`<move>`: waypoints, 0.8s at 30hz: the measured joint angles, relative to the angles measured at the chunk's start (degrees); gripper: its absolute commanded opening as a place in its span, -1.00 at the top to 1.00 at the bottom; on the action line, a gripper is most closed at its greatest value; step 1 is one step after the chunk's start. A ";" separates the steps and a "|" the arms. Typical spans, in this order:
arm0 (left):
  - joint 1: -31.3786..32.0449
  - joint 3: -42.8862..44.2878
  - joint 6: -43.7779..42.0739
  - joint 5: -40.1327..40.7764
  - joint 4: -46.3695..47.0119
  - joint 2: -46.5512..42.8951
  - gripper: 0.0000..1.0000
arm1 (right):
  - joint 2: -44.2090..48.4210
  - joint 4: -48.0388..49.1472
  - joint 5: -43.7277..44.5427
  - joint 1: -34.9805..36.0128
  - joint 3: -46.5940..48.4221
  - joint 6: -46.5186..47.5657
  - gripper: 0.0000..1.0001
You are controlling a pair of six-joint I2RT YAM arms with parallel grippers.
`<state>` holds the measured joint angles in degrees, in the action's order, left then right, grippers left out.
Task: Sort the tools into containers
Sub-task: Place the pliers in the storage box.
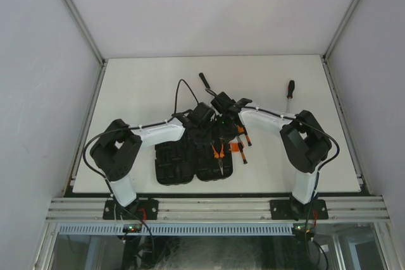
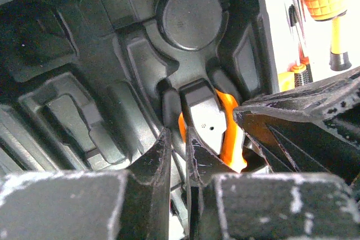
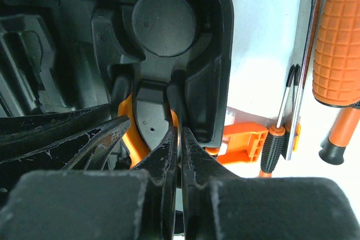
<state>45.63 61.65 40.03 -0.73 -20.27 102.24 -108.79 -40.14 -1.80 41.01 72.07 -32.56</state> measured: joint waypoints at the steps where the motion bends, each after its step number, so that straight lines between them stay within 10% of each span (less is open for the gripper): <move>1: 0.00 -0.04 -0.13 -0.02 0.09 0.00 1.00 | -0.02 0.02 0.00 0.00 -0.02 -0.04 1.00; 24: -0.02 -1.44 -0.74 0.11 1.95 -1.51 1.00 | 0.63 2.80 -1.25 -0.66 -2.23 -1.68 1.00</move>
<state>45.60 60.20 39.29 -0.62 -18.33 100.73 -108.16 -37.34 -3.05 40.36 69.84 -34.24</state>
